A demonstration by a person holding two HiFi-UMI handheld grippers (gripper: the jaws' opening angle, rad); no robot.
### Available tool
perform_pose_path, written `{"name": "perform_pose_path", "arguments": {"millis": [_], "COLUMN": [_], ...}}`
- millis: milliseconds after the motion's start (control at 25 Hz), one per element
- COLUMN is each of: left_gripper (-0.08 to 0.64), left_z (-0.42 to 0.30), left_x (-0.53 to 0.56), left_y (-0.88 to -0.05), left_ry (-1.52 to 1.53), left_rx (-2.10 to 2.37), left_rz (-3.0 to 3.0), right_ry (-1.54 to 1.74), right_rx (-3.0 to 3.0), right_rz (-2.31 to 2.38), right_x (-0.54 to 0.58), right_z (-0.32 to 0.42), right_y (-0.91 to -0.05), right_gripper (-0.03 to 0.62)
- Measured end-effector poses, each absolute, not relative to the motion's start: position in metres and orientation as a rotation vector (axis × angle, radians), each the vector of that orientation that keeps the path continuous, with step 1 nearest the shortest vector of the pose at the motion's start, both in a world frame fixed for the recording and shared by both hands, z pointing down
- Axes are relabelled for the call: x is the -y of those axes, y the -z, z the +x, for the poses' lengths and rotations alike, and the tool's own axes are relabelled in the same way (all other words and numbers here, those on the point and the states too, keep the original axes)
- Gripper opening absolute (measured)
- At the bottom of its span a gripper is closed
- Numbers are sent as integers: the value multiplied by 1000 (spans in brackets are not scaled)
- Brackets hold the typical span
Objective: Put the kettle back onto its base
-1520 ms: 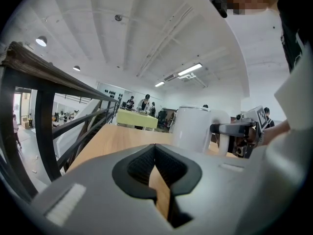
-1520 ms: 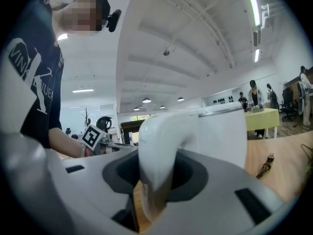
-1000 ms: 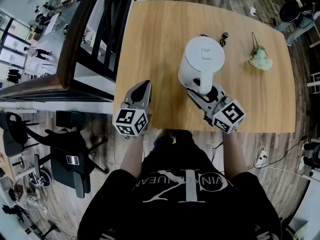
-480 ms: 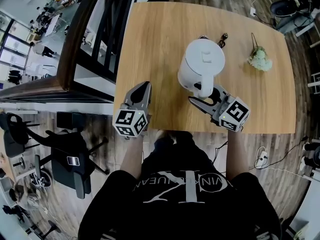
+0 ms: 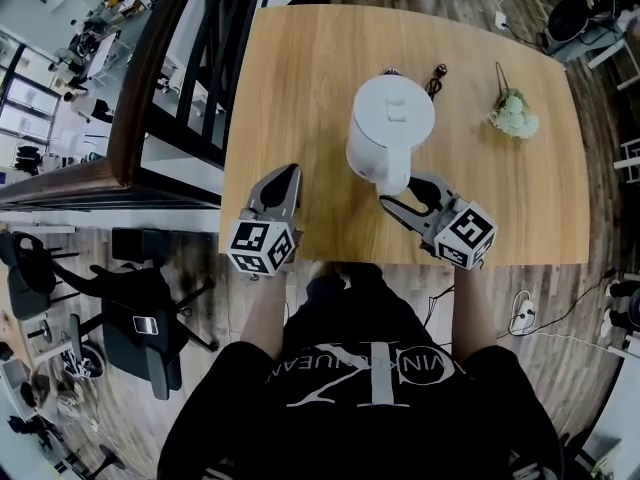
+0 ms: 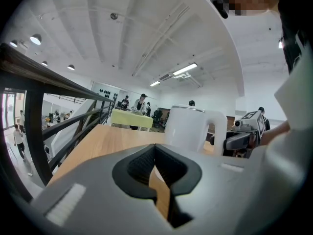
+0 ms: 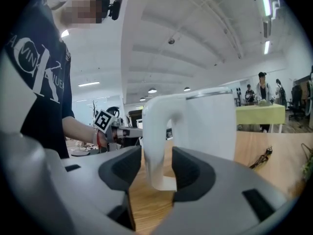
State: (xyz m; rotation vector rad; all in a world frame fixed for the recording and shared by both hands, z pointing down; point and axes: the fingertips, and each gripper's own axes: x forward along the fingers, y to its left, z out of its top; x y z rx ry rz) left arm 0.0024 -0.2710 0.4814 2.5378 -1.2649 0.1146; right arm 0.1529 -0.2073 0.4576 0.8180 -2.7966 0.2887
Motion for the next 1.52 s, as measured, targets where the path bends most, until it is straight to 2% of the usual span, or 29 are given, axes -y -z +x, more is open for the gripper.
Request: {"name": "perform_pose_path", "arguments": {"millis": [400,880,1520], "left_gripper": [12,12,12], "left_z": [6,21,14], "left_x": [269,269,270], "left_y": [-479,-463,-438], "left_ry": [-108,-89,-47], "left_rx": [1253,1211,1262], "left_rz": [2558,2617,2672], "right_ry": [-307,-250,-180], "right_rx": [2802,2729,2642], "right_rz": [963,1247,1543], "right_x": [201,199,214], "right_z": [175,211,229], "right_y": [-450,-436,-414], "right_gripper": [181,66,38]}}
